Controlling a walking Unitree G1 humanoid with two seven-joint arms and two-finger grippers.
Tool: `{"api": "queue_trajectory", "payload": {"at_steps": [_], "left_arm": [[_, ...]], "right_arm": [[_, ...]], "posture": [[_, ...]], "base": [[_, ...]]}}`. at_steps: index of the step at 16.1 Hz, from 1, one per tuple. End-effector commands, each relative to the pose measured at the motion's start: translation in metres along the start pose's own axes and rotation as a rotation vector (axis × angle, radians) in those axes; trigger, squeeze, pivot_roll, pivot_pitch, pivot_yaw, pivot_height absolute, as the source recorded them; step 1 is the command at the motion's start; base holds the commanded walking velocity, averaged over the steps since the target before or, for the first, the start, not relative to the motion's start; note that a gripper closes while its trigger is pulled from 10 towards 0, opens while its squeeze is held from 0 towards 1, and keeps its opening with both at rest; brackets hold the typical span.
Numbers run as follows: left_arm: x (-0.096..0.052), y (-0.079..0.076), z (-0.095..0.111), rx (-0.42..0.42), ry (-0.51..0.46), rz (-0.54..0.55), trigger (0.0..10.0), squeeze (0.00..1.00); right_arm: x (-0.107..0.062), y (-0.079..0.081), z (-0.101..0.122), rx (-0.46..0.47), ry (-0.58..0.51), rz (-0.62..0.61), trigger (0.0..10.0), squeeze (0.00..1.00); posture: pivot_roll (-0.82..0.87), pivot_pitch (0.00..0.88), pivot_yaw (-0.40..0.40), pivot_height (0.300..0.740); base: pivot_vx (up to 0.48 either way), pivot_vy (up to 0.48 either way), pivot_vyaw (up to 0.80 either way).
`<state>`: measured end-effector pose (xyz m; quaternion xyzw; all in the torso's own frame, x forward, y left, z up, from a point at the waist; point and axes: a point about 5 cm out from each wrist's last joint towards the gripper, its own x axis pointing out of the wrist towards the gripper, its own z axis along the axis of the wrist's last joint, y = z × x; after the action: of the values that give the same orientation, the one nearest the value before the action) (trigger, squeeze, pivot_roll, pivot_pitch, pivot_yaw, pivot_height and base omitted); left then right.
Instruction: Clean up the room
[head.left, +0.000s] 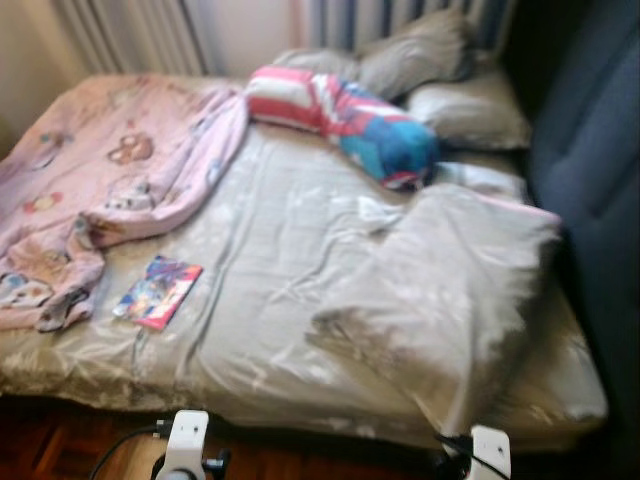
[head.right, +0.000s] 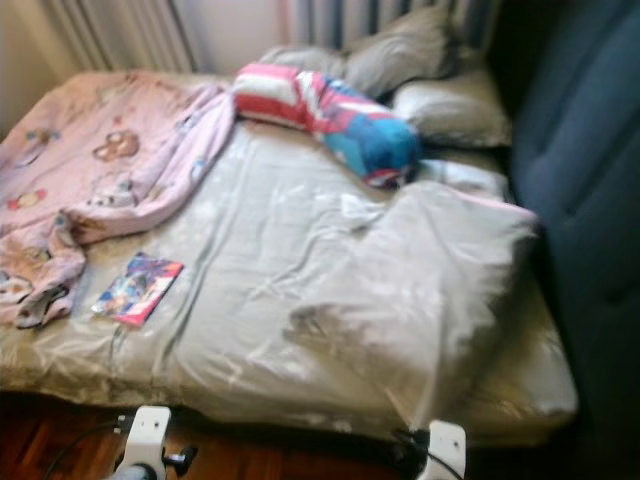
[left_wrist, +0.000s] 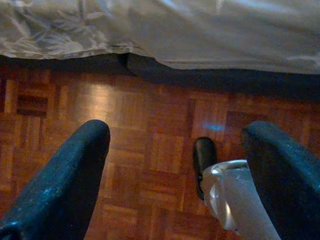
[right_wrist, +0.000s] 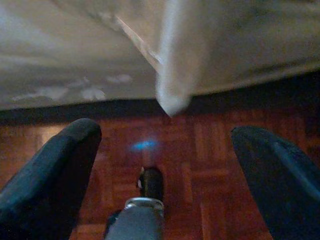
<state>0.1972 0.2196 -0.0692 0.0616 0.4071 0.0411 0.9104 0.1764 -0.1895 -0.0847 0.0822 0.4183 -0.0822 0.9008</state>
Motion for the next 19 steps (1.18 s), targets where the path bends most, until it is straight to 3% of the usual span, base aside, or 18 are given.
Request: {"api": "queue_trajectory", "payload": {"at_steps": [1, 6, 14, 15, 16, 17, 19], "left_arm": [[0.0, -0.002, -0.001, -0.014, 0.005, -0.007, 10.0, 0.0], [0.0, -0.001, -0.001, -0.015, 0.003, -0.001, 10.0, 0.0], [0.0, 0.003, 0.003, 0.009, -0.027, 0.001, 10.0, 0.0], [0.001, 0.005, 0.009, 0.039, -0.055, -0.002, 10.0, 0.0], [0.001, 0.007, 0.014, 0.044, -0.077, 0.0, 10.0, 0.0], [0.002, 0.009, 0.02, 0.042, -0.098, 0.005, 10.0, 0.0], [0.003, 0.009, 0.031, 0.055, -0.146, -0.004, 10.0, 0.0]], "right_arm": [[-0.002, -0.006, -0.007, 0.011, 0.014, -0.019, 10.0, 0.0], [0.0, -0.004, 0.004, 0.038, -0.043, -0.026, 10.0, 0.0], [0.009, 0.008, 0.086, 0.211, -0.343, 0.032, 10.0, 0.0], [0.009, 0.015, 0.097, 0.233, -0.379, 0.075, 10.0, 0.11], [0.009, 0.019, 0.1, 0.252, -0.392, 0.094, 10.0, 0.87], [0.009, 0.022, 0.102, 0.282, -0.399, 0.111, 10.0, 1.0], [0.009, 0.027, 0.1, 0.326, -0.392, 0.125, 10.0, 1.0]], "posture": [[0.12, 0.091, 0.015, 0.74], [0.12, 0.094, 0.015, 0.74], [0.13, 0.112, 0.022, 0.74], [0.13, 0.126, 0.025, 0.74], [0.13, 0.134, 0.027, 0.74], [0.14, 0.146, 0.03, 0.74], [0.14, 0.17, 0.035, 0.74]], "base": [[0.296, 0.0, 0.0], [0.176, 0.0, 0.0], [0.0, 0.0, 0.0], [0.0, 0.0, 0.0], [0.0, 0.0, 0.0], [0.0, 0.0, 0.0], [0.0, 0.0, 0.0]]}}
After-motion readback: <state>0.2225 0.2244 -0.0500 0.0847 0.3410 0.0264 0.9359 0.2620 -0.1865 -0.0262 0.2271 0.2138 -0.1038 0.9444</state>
